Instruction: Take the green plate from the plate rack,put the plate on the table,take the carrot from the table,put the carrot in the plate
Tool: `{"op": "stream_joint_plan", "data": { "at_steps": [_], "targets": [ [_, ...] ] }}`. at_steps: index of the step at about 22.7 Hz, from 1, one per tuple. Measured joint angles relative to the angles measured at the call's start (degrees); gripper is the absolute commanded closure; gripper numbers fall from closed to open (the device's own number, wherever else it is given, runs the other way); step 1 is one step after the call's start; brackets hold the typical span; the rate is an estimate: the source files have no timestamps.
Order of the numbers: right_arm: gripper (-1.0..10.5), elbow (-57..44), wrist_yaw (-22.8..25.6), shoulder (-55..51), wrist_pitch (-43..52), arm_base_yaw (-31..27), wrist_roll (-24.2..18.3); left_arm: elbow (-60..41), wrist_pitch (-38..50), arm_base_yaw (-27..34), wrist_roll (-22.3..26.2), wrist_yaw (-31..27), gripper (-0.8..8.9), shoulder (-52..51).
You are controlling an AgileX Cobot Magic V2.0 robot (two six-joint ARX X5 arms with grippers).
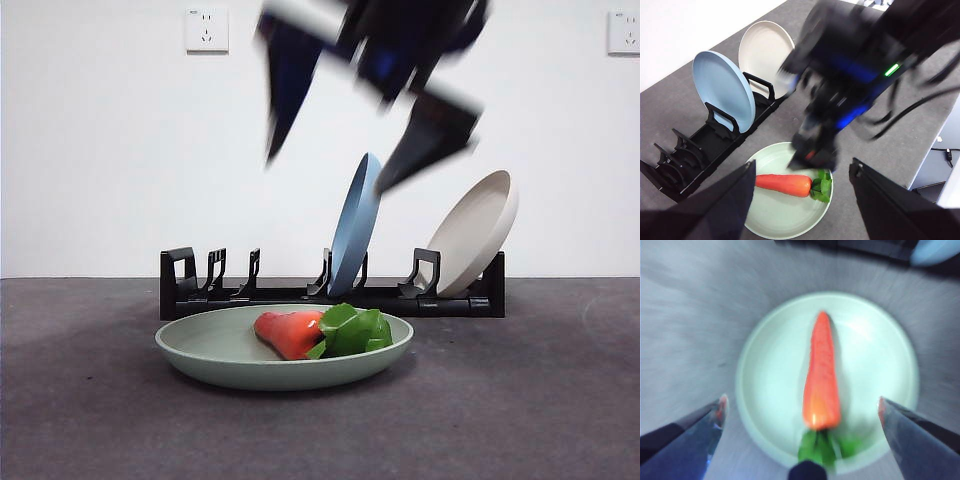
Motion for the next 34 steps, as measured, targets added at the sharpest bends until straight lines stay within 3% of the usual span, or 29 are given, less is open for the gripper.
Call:
{"op": "stream_joint_plan", "data": {
  "at_steps": [8,10,11,13,34],
  "targets": [
    [4.6,0.0,0.0,-27.56,-25.77,0.0,-1.49,0.0,-3.15,0.0,0.0,0.02,5.0,0.0],
    [6.0,0.0,0.0,-31.06,-31.34,0.0,-1.49,0.0,-4.31,0.0,-0.68,0.11,5.11,0.0],
    [7.3,0.0,0.0,-32.13,-33.97,0.0,-1.49,0.0,-4.74,0.0,-0.98,0.2,5.8,0.0],
    [9.7,0.0,0.0,-33.33,-37.75,0.0,-1.62,0.0,-5.46,0.0,-1.38,0.24,8.4,0.0],
    [9.5,0.0,0.02,-33.83,-38.66,0.02,-3.39,0.0,-5.75,0.0,-2.99,0.24,8.17,0.0]
  ]
}}
